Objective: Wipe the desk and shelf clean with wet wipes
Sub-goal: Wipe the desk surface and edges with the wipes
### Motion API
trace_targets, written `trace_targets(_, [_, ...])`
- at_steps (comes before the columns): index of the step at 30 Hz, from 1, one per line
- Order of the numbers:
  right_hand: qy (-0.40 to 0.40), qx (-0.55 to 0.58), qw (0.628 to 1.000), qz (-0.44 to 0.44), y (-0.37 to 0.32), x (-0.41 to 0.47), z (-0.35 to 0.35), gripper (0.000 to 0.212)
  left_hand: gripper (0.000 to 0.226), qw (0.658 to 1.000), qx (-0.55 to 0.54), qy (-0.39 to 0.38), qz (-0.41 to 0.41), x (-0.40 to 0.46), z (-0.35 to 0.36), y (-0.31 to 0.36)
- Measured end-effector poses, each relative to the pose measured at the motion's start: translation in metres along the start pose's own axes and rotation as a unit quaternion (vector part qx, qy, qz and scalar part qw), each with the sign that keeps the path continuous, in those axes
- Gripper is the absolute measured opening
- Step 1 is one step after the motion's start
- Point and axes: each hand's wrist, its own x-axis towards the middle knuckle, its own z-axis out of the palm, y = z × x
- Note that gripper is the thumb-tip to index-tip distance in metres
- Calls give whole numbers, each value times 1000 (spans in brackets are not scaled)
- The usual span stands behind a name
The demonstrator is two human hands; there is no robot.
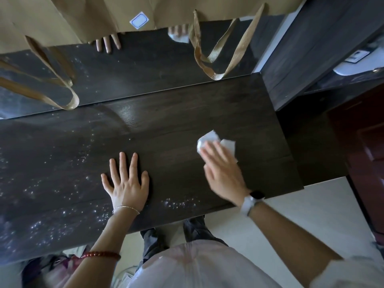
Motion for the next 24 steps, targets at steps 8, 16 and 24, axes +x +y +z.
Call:
trace_targets(8, [71,-49,965,246,49,105,-21,44,55,1000,8,8,4,1,3,0])
trace_targets(16, [-79,-30,989,-122,-74,61,33,54,48,998,-52,7,16,7,-3,-13])
trace_targets(24, [-5,-62,971,230,-17,-37,8,52,41,992,-73,16,104,5,-20,-34])
